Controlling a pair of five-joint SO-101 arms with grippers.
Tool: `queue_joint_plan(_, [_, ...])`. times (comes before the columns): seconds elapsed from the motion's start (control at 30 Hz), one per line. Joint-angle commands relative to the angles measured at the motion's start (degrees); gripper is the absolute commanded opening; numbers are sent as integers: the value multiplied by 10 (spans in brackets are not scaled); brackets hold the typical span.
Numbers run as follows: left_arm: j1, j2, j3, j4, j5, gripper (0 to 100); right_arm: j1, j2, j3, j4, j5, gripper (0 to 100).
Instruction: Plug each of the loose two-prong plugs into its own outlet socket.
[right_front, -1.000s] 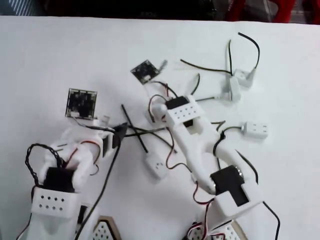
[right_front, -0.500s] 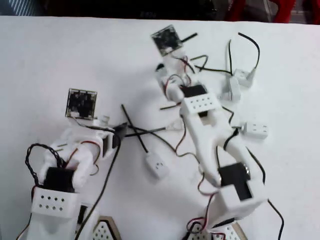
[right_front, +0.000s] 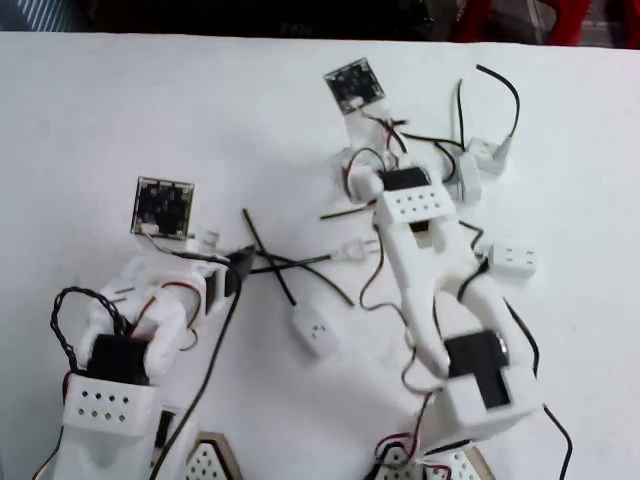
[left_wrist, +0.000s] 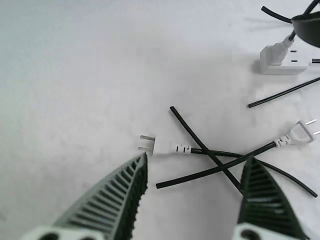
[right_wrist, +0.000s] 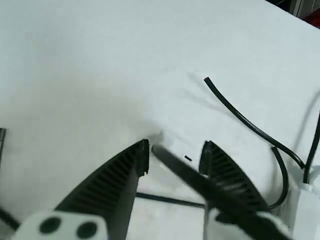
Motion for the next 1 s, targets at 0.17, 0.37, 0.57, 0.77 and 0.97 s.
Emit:
queue_joint_plan(0.17, [-4, -13, -4, -14, 1, 294, -71, -116, -26, 294, -1, 102])
queue_joint_plan(0.37, [-5, -13, -4, -11, 1, 294, -110, -106, 26, 342, 5, 213])
queue_joint_plan(0.57, [-33, -13, -4, -11, 4, 294, -89, -53, 43, 337, 155, 219])
queue_joint_plan(0.77, [-51, -13, -6, -14, 4, 294, -61, -5, 43, 299, 223, 219])
queue_joint_plan(0.97, [-51, -13, -6, -13, 4, 294, -73, 7, 42, 250, 231, 219])
